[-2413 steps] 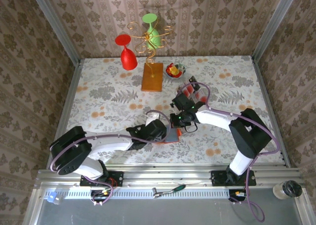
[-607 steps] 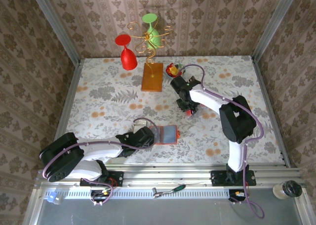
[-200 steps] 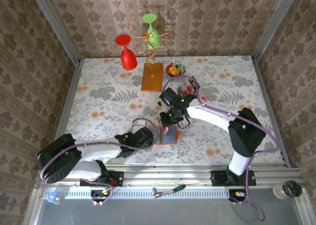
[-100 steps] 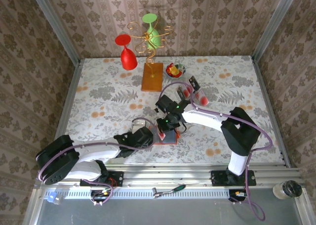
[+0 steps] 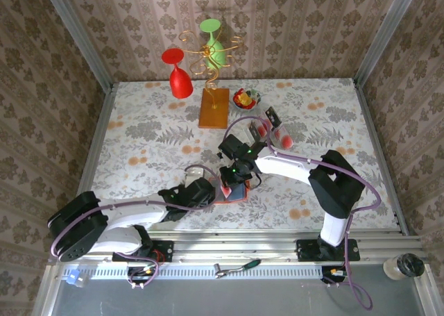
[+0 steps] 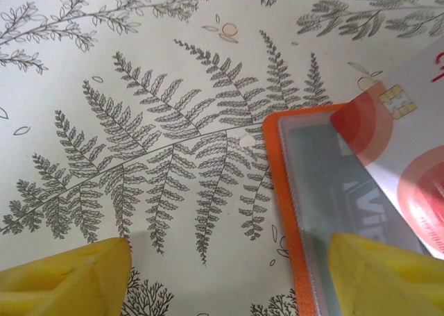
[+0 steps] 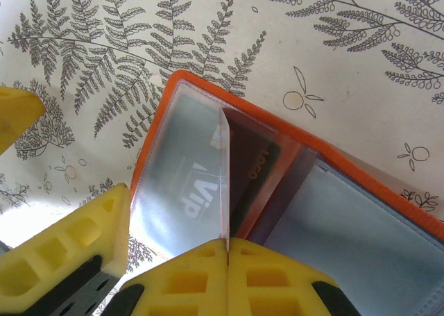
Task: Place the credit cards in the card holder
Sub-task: Press the card holder at the center of the table.
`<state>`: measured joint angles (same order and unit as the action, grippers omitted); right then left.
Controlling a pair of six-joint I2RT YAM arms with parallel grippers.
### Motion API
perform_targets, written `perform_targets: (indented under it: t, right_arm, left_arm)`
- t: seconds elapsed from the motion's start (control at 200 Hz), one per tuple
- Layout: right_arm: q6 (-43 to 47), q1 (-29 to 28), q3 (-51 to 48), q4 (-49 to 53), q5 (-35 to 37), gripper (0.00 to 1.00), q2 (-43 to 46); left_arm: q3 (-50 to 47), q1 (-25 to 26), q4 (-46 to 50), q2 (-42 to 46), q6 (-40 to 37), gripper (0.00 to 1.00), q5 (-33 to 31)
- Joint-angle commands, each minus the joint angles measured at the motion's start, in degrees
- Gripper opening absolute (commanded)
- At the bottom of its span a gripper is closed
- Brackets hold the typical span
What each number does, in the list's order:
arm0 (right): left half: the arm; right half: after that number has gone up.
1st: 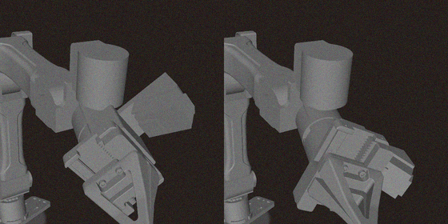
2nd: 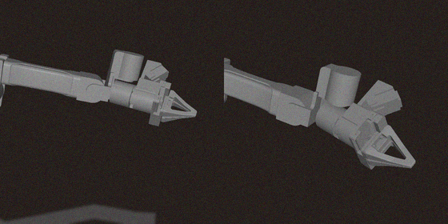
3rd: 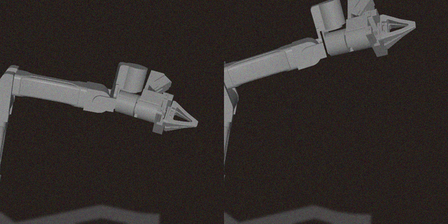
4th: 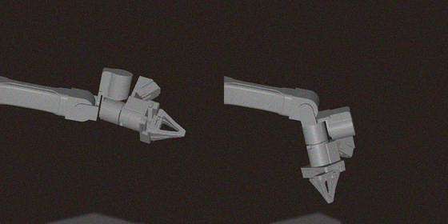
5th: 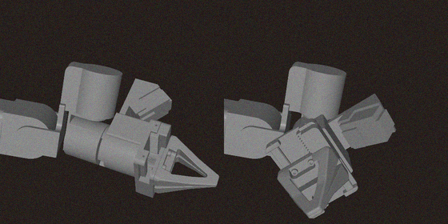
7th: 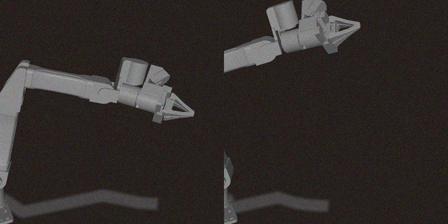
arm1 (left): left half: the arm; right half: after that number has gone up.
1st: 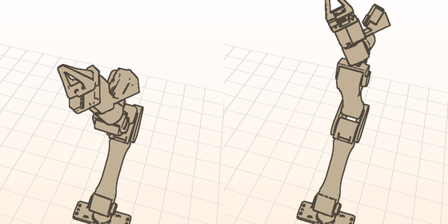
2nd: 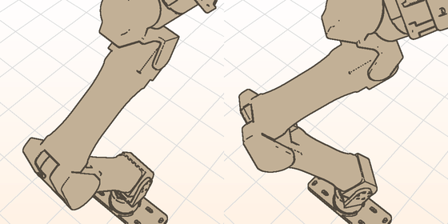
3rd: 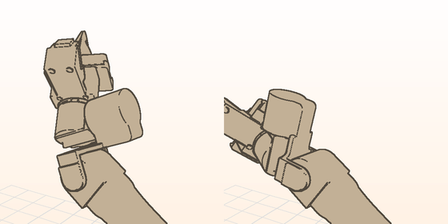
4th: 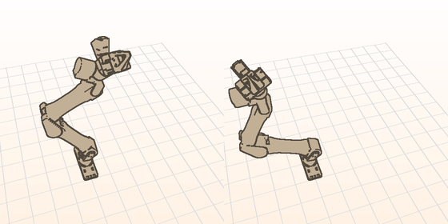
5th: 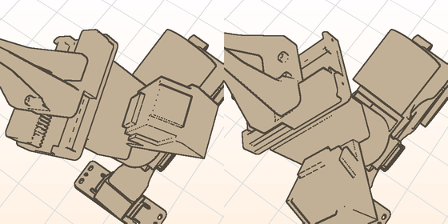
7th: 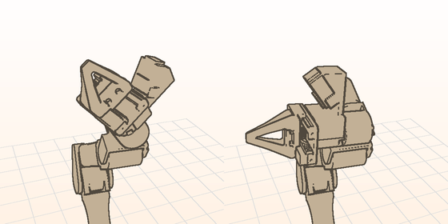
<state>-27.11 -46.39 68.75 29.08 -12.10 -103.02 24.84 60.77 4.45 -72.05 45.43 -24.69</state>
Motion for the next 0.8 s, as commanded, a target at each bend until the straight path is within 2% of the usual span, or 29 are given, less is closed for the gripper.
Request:
perform_targets:
  t: [0.0,0.305,0.495,0.68,0.795]
  right_arm:
    - [-0.7,-0.4,-1.3,-0.1,0.0,0.00,-0.1]
    - [-0.7,-0.4,-1.3,-0.2,-0.7,0.00,0.9]
    - [-2.1,1.5,-3.5,-2.3,-0.4,0.00,7.3]
    - [-7.3,3.5,-12.1,-12.2,-1.3,0.00,13.9]
    - [-12.2,3.8,-19.7,-23.1,-1.0,0.00,16.9]
  left_arm:
    - [0.6,0.5,0.0,-1.5,-0.5,0.76,-0.3]
    - [0.8,0.5,0.6,-4.0,-0.5,0.76,-0.6]
    - [1.4,0.7,2.3,-4.2,-0.2,0.76,-0.7]
    - [1.6,1.0,2.8,-4.1,0.2,0.76,-1.0]
    - [1.9,1.2,3.5,-4.2,0.5,0.76,-1.4]
